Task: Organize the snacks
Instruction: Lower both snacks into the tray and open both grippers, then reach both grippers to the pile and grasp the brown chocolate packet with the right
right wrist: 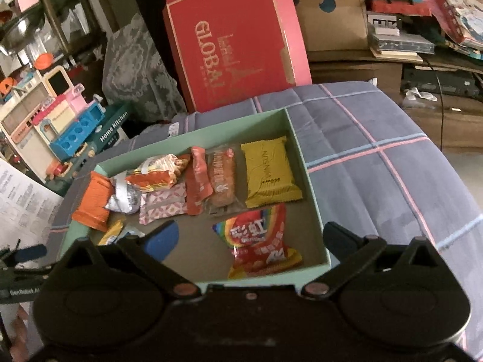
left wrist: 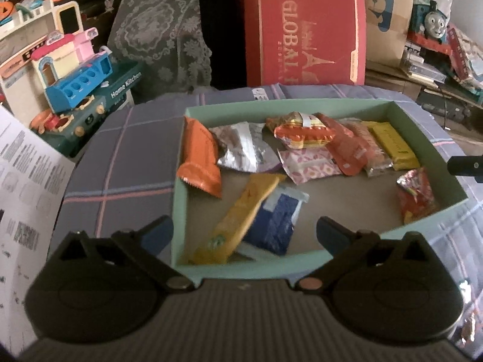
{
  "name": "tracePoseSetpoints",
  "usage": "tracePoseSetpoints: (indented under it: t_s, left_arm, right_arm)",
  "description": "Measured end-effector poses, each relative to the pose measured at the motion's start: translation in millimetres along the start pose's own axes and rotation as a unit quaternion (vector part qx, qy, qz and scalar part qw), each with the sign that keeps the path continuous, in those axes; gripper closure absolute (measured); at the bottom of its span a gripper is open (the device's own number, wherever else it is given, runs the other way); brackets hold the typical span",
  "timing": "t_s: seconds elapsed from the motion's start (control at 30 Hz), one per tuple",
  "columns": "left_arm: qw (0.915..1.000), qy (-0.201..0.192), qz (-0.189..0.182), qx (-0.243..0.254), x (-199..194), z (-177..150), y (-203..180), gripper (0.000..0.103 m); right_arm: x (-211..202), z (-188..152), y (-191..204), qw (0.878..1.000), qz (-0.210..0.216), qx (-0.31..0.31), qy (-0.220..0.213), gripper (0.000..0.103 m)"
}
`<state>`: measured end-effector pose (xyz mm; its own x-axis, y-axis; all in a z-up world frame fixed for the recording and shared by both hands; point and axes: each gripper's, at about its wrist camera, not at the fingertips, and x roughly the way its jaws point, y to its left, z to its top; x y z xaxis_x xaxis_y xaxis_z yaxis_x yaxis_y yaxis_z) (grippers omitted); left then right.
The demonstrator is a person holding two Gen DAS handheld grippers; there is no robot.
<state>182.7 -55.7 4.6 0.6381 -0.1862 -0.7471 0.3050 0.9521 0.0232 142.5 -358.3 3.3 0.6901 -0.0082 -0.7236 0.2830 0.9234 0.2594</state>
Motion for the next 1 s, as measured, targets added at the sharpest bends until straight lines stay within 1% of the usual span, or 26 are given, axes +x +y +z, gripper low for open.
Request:
tracePoseSetpoints:
  t_s: [0.27, 0.37, 0.53, 0.63, 0.8, 0.87, 1.0]
  left_arm:
    - [0.9998, 0.002, -0.01, -0.019, -32.8, -24.6, 2.0, 0.0]
    - [0.9998, 0.001, -0.012, -0.014, -43.7, -35.1, -3.7, 0.0]
    - [0.9998, 0.009, -0.02, -0.004, -56.0, -54.0, -15.4, 0.0]
    - [0.9996, 0.016, -0.022, 0.001, -60.4, -64.0, -20.3, 0.0]
    - [0.999, 0.029, -0.031, 0.012, -68.2, -82.6, -27.0, 0.0]
    - [0.9985, 0.036, -0.037, 0.016, -70.4, -90.0, -30.4, 0.0]
    - [0.9964, 0.057, -0.059, 0.021, -72.5, -105.7, -40.0, 0.0]
  right_arm:
    - [-31.8, -29.1, -12.4, 1.0, 0.01, 0.021, 0.003, 0.0]
    - [-44.6, -42.0, -16.7, 1.0, 0.01, 0.022, 0.001, 0.0]
    - [-58.9, -58.2, -23.8, 1.0, 0.006, 0.015, 0.01, 0.0]
    - [-63.9, -66.8, -29.1, 0.999, 0.008, 0.021, 0.022, 0.0]
    - [-68.3, -79.1, -37.5, 0.997, 0.034, 0.047, 0.046, 0.0]
    - [-67.5, -85.3, -37.8, 0.996, 0.044, 0.051, 0.065, 0.0]
    - [-66.5, -100.0, -32.2, 0.995, 0.034, 0.033, 0.088, 0.0]
